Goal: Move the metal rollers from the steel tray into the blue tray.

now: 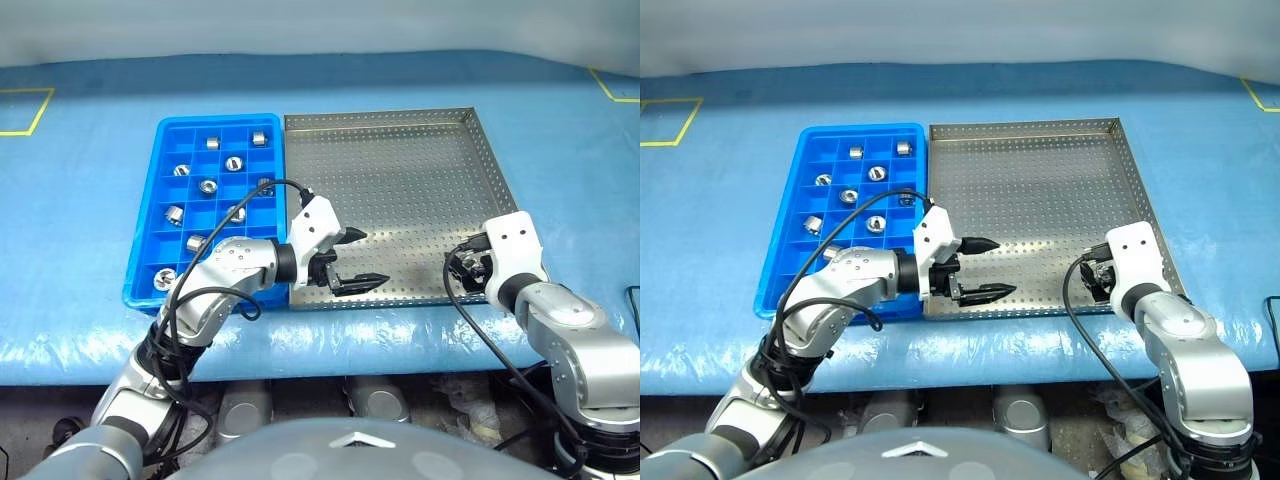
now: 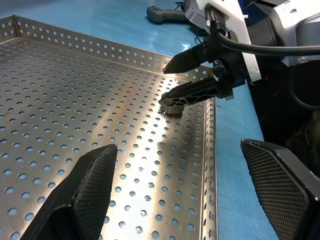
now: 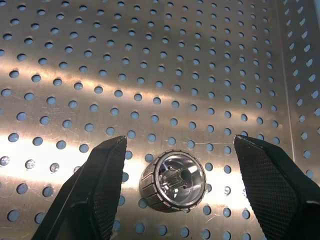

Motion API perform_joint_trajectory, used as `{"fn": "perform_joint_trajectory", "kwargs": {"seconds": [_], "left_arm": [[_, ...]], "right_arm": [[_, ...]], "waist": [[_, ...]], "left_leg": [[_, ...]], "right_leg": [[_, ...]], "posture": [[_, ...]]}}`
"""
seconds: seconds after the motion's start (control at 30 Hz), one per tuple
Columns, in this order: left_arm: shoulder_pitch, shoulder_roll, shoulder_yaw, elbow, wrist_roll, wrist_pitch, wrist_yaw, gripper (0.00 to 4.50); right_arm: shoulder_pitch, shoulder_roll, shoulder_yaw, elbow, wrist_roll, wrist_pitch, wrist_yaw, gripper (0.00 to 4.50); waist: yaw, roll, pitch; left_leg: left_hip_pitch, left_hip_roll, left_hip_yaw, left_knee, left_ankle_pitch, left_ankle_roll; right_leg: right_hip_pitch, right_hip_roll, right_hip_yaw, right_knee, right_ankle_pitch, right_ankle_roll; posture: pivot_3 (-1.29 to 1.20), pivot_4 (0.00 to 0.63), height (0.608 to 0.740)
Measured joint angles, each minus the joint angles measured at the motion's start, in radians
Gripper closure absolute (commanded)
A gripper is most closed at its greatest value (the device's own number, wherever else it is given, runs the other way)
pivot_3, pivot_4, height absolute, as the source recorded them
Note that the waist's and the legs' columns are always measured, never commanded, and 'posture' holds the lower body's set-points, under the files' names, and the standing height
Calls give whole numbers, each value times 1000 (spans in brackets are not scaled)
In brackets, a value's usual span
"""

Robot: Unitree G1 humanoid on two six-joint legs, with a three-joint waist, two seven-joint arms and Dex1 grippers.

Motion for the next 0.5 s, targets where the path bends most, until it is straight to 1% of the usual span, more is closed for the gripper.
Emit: {"fn": "perform_joint_trajectory", "kwargs": {"seconds": [0.1,0.2,0.3,0.4,0.43,0.47,0.5], "left_arm": [[2,1,0,0,0,0,5,172],[4,2,0,0,1,0,6,172],[7,6,0,0,2,0,11,172],[8,7,0,0,2,0,16,172],[8,7,0,0,2,0,18,172],[8,7,0,0,2,0,19,172],[8,7,0,0,3,0,22,172]], "right_arm": [[13,22,-17,32,13,3,13,902],[14,68,-42,61,35,3,21,902],[16,73,-50,84,46,3,28,902],[13,83,-61,99,48,3,23,1481],[12,89,-65,101,48,3,17,1866],[11,91,-66,102,48,3,15,2110],[10,91,-69,102,49,3,14,2509]], "waist": [[2,0,0],[3,0,0],[3,0,0],[3,0,0],[3,0,0],[3,0,0],[3,0,0]], "left_leg": [[0,0,0,0,0,0],[0,0,0,0,0,0],[0,0,0,0,0,0],[1,0,0,0,0,0],[1,0,0,0,0,0],[1,0,0,0,0,0],[1,0,0,0,0,0]], "right_leg": [[0,0,0,0,0,0],[0,0,0,0,0,0],[1,0,0,0,0,0],[1,0,0,0,0,0],[1,0,0,0,0,0],[1,0,0,0,0,0],[1,0,0,0,0,0]], "posture": [[-60,150,740],[-56,150,740],[-55,150,740],[-55,150,740],[-54,150,740],[-53,150,740],[-53,150,740]]}}
